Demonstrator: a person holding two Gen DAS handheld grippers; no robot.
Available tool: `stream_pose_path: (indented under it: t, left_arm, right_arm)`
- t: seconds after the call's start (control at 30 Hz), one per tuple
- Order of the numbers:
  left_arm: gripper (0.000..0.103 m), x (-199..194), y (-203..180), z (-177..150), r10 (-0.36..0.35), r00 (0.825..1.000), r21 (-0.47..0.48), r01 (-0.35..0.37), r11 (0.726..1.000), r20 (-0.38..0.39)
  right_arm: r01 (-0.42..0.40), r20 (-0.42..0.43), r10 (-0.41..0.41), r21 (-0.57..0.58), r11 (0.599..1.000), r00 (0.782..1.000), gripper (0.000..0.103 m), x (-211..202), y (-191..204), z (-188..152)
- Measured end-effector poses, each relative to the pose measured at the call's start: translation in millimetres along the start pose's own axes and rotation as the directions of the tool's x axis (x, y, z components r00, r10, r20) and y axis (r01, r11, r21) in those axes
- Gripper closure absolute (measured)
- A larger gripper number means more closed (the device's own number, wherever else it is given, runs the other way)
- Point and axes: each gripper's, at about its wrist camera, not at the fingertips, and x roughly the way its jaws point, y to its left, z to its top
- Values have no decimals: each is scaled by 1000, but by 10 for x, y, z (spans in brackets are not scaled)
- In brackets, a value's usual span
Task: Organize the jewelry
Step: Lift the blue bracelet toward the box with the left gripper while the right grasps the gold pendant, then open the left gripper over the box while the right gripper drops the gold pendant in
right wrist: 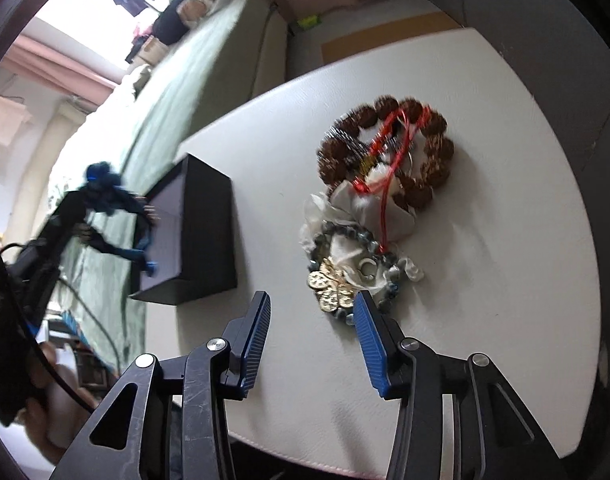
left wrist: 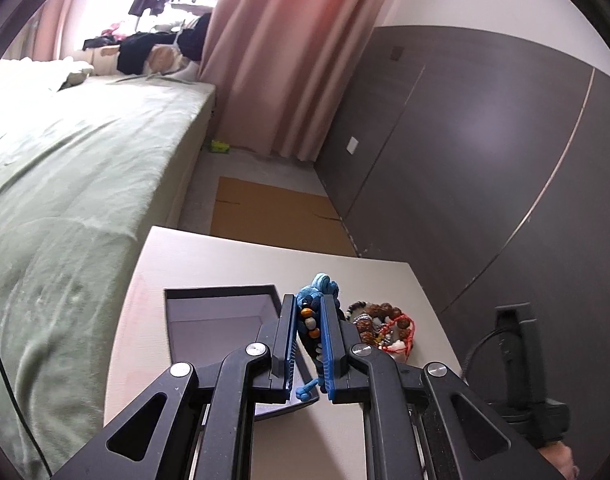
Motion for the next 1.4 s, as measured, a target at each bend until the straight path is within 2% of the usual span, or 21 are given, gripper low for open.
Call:
stream_pose_path:
  t: [0.2, 0.3, 0.43, 0.47, 0.5, 0.53, 0.63, 0.7, 0.83, 1.03, 1.13, 1.4]
  left_arm:
    - [92, -46, 84, 23, 4, 1000, -21, -4, 1000, 6]
    - [92, -70, 114, 33, 7, 1000, -28, -6, 1000, 11]
    - [92, -98, 155, 25, 14, 1000, -38, -13, 999, 14]
    - [92, -113, 168, 22, 16, 1000, -41, -16, 999, 16]
    - [92, -130, 178, 24, 17, 1000, -43, -16, 999, 17]
    - [92, -148, 189, 28, 18, 1000, -44, -17, 999, 20]
    - [92, -212, 210, 36, 23, 999, -50, -21, 999, 32]
    - [92, -274, 224, 39, 25, 999, -55, -22, 998, 43]
    - [92, -397, 274, 45, 28, 997, -68, -24, 997, 66]
    - [92, -542, 380, 86, 39, 995, -90, -31, 995, 91]
    - [92, -577, 468, 104, 49, 994, -108, -39, 993, 94]
    - [92, -550, 637, 149, 66, 994, -134, -54, 990, 85]
  right_arm:
    - [58, -9, -58, -15, 998, 998, 57, 127, 27, 35]
    - [127, -3, -127, -68, 990, 992, 57, 189, 142, 33]
    - [246, 18, -246, -164, 955, 969, 58, 241, 307, -1]
    - [273, 24, -273, -181, 945, 962, 62, 247, 337, -14]
    - [289, 27, -289, -188, 939, 957, 80, 243, 352, -19]
    - [286, 18, -287, -186, 940, 958, 84, 239, 352, -22]
    - [204, 7, -205, -137, 969, 979, 85, 101, 289, -21]
    - [168, 22, -166, -123, 978, 986, 92, -6, 293, -30]
    - [83, 65, -76, -104, 991, 995, 92, -271, 299, -54]
    - [-40, 158, 56, -103, 994, 986, 92, -488, 460, -45]
    - [-107, 179, 127, -119, 987, 976, 92, -367, 692, 6]
    - [-151, 170, 179, -163, 975, 969, 92, 13, 1142, 60]
